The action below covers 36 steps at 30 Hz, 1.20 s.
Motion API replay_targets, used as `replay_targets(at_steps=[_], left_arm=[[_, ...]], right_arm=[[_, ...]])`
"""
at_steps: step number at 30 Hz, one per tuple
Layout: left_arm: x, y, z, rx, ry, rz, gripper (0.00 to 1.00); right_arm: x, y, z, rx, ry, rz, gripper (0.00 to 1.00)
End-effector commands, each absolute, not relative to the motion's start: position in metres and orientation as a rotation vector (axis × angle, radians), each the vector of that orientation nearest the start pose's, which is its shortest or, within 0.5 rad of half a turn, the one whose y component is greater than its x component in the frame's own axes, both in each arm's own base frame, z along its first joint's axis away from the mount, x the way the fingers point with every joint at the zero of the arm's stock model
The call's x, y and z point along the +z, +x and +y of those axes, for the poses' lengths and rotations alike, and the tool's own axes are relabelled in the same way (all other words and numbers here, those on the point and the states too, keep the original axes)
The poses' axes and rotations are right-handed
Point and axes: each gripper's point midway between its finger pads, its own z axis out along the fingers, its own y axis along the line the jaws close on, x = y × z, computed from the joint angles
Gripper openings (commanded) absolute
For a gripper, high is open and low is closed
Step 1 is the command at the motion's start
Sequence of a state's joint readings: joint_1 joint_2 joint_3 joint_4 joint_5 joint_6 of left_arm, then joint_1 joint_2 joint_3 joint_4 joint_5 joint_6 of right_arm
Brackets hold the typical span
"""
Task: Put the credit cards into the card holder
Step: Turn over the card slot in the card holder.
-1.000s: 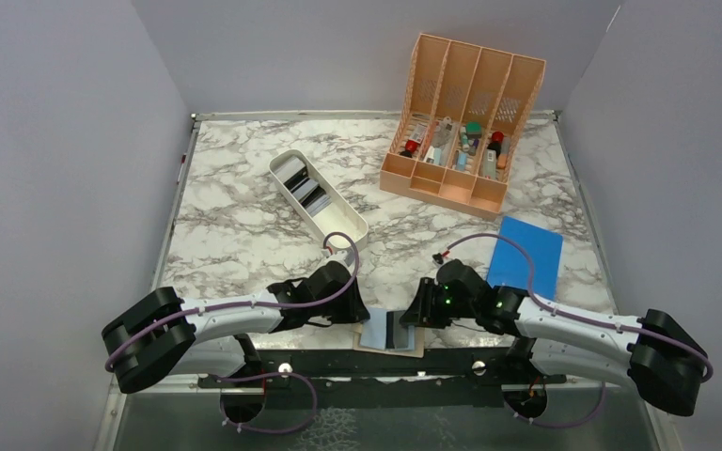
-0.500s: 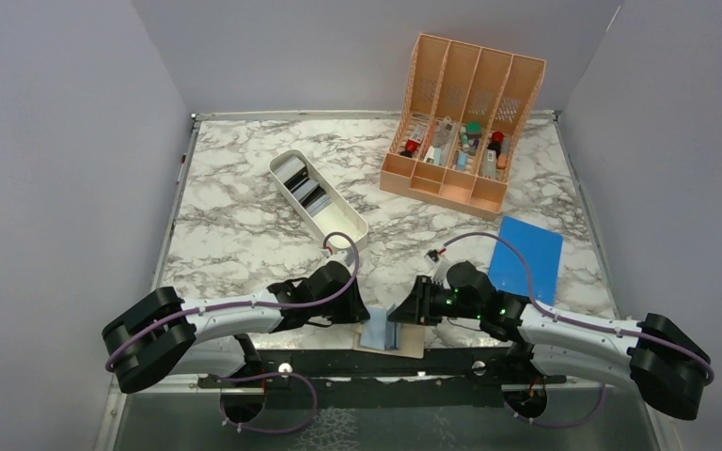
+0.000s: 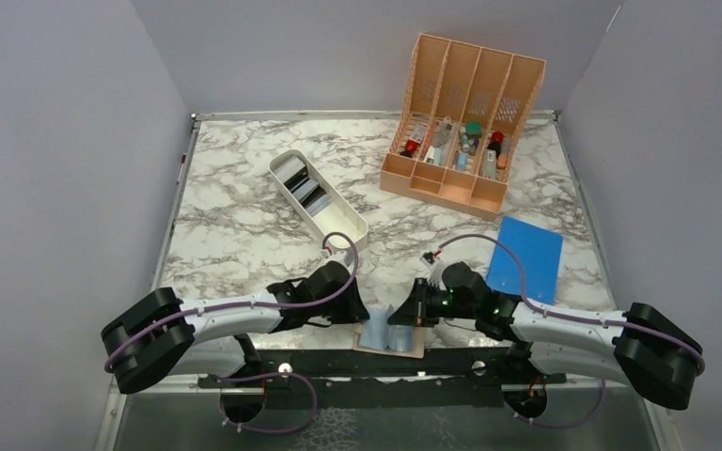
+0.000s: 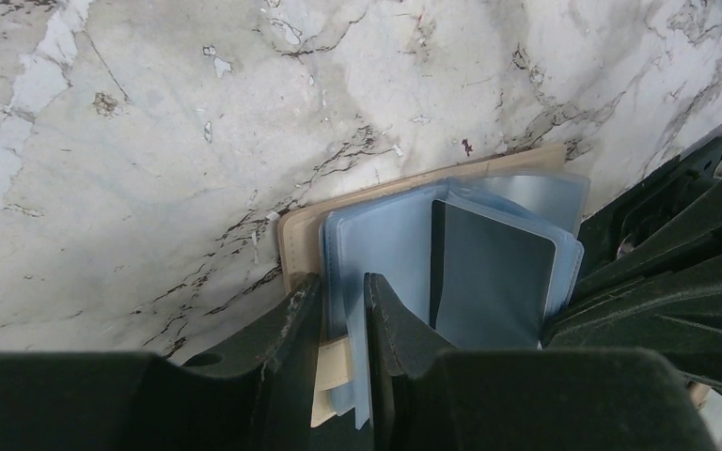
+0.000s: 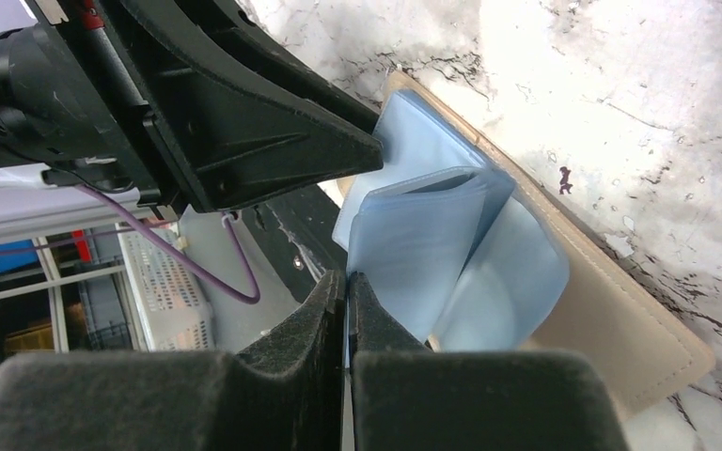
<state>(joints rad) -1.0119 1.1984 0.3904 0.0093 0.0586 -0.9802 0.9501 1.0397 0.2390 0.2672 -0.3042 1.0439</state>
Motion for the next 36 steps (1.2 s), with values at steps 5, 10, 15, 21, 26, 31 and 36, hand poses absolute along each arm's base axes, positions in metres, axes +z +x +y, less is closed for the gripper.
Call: replay_targets(at_steps=[5,10,15,21,26,31,36], left_arm=[[0.05,0.123,-0.278,-0.965,0.069,2.567,0.27],[0.079,0.129,-0.285,-1.064,0.039,2.467,0.33],[0.096,0.123,-0.297,-1.252,0.027,2.384,0.38],[0.098,0.113,-0.306,-1.37,0.062,2.362,0.44],[0.096,0.112,-0.308,-1.38,0.071,2.371,0.46],[0.094,0.112,-0.307,-1.371,0.065,2.375,0.46],[0.09,0.113,-0.305,-1.342,0.065,2.389,0.46]], right_arm=[[0.072,0.097,0.287,1.402,-0.13,2.424,0.03],[0.071,0.098,0.29,1.425,-0.146,2.402,0.01],[0.076,0.094,0.29,1.499,-0.148,2.343,0.06],[0.083,0.092,0.291,1.565,-0.165,2.273,0.12],[0.08,0.09,0.293,1.575,-0.178,2.275,0.18],[0.075,0.089,0.293,1.582,-0.174,2.284,0.12],[0.075,0.087,0.295,1.594,-0.199,2.282,0.09]])
